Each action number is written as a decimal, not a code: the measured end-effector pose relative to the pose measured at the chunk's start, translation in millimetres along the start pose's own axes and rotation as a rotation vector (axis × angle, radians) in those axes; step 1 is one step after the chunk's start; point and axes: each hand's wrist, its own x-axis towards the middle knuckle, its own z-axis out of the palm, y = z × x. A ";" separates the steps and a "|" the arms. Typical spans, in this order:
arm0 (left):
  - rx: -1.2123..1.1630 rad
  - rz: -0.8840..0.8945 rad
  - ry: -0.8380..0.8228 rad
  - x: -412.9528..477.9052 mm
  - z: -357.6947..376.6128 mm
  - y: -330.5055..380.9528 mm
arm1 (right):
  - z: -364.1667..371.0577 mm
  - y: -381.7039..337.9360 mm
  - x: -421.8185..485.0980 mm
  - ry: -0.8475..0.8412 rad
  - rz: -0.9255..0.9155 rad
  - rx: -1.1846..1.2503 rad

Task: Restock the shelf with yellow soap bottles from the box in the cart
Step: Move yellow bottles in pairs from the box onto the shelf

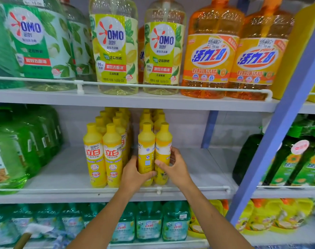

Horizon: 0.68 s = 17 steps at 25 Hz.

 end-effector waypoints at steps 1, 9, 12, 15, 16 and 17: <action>-0.057 -0.001 -0.075 0.4 -4.0 0.5 | -7.3 1.4 -0.9 -0.067 0.004 -0.031; 0.067 -0.013 0.056 -2.9 3.0 0.5 | 0.2 15.1 -7.9 0.040 0.006 -0.118; 0.230 -0.009 0.166 -2.6 9.6 5.6 | 15.2 10.3 -11.7 0.165 0.021 -0.163; 0.095 -0.026 0.073 4.8 3.6 -1.8 | 11.6 8.3 -9.3 0.136 0.049 -0.184; 0.037 -0.026 -0.004 4.8 -0.6 -3.6 | 6.9 9.0 -8.3 0.085 0.043 -0.184; -0.005 -0.016 -0.066 5.6 -4.3 -7.7 | 2.1 9.6 -7.5 0.022 0.037 -0.176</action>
